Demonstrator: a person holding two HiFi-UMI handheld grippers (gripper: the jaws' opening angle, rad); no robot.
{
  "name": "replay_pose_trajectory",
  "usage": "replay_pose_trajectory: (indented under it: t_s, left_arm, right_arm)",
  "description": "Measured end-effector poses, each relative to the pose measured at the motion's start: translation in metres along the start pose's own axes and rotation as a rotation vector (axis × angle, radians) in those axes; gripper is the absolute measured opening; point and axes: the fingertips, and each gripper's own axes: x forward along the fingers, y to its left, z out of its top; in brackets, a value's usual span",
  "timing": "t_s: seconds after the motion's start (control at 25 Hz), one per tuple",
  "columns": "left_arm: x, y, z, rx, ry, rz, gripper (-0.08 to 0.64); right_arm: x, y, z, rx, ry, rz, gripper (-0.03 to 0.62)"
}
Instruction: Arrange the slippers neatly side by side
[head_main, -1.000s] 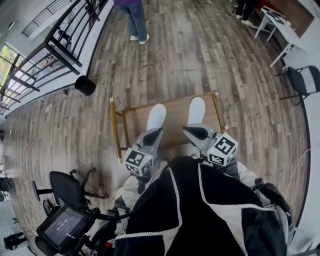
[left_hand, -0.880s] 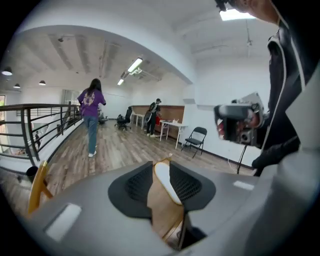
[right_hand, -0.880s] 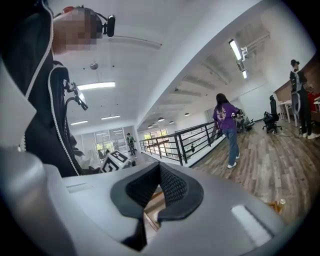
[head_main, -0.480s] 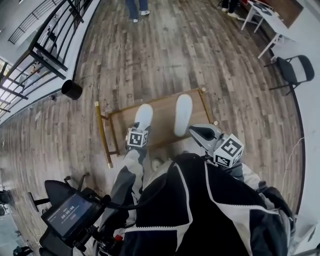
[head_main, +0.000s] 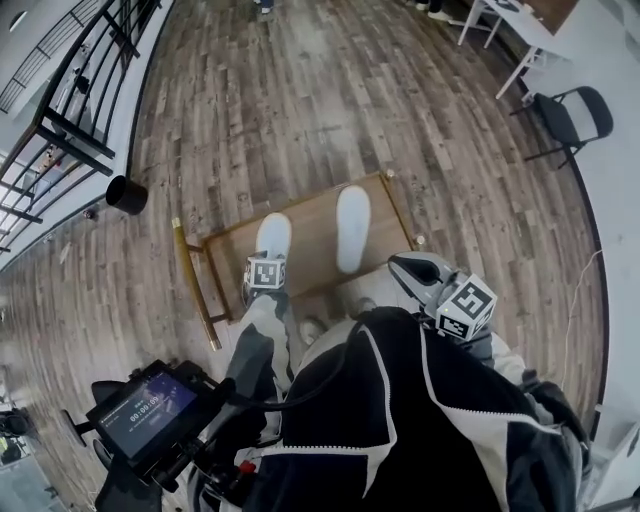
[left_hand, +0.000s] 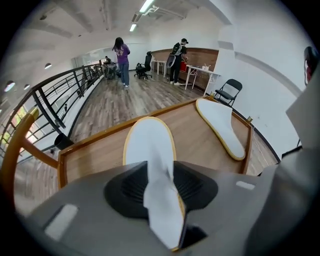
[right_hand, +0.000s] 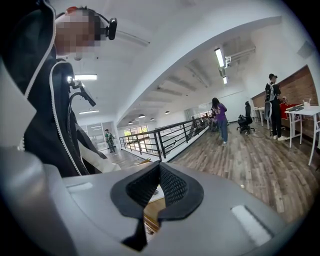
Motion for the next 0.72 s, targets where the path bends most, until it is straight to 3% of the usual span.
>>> replay_pose_trajectory:
  t_s: [0.04,0.08,0.48,0.6,0.72]
  left_arm:
    - [-0.001,0.0,0.0,-0.003,0.008,-0.001,0.064]
    - [-0.001,-0.001,0.001,-0.003,0.011,-0.007,0.028]
    - [-0.011,-0.009,0.007,-0.023,-0.057,-0.029,0.025]
    - [-0.035,-0.013,0.013,-0.066,-0.154,-0.046,0.026]
    - [-0.071,-0.019,0.039,-0.129,-0.315,-0.062,0.025]
  right_arm:
    - [0.0,0.0,0.0,0.0,-0.001,0.002,0.005]
    - [0.0,0.0,0.0,-0.001,-0.001,0.005,0.005]
    - [0.008,0.001,0.001,0.003,-0.009,0.038,0.005]
    - [0.018,0.003,0.0,0.024,-0.013,0.064,0.005]
    - [0.035,-0.002,0.0,0.068,-0.018,0.112,0.005]
